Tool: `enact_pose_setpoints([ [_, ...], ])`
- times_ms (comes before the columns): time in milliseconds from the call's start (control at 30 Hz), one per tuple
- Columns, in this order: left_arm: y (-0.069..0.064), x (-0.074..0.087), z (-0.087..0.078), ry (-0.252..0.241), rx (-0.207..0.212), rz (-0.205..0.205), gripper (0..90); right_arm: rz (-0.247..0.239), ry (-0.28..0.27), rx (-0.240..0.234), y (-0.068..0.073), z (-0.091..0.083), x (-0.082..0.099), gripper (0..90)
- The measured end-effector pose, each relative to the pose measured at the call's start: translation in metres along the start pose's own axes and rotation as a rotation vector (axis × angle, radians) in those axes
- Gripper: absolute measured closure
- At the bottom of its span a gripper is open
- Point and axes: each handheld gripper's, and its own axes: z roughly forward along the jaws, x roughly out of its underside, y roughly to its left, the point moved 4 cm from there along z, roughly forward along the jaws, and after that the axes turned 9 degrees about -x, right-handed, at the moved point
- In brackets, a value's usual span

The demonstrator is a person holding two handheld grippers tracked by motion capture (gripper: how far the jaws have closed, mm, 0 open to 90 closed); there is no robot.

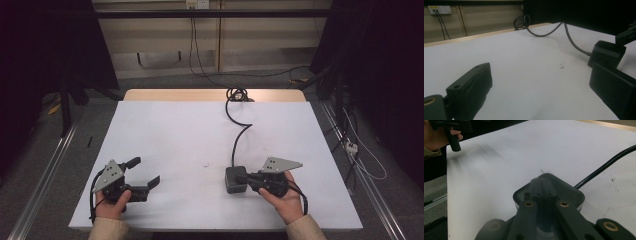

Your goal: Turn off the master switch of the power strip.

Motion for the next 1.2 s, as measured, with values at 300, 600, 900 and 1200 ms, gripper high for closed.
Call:
enact_pose_setpoints([
  [300,-0.0003,0.0,0.0002,0.0,0.001,0.0,4.2,0.002,0.011,-0.003,0.0,0.0009,0.0007,90.0],
  [600,-0.0011,0.0001,0.0004,0.004,0.001,0.003,4.2,-0.007,0.006,-0.012,-0.0002,0.0017,0.0021,90.0],
  [900,-0.0014,0.0003,0.0006,0.005,-0.001,0.003,4.2,-0.022,0.018,-0.003,0.0013,0.002,0.0014,90.0],
  [1200,-0.0018,0.0002,0.0006,0.004,0.0,0.006,4.2,-0.021,0.023,-0.009,0.0012,0.0027,0.0011,90.0],
])
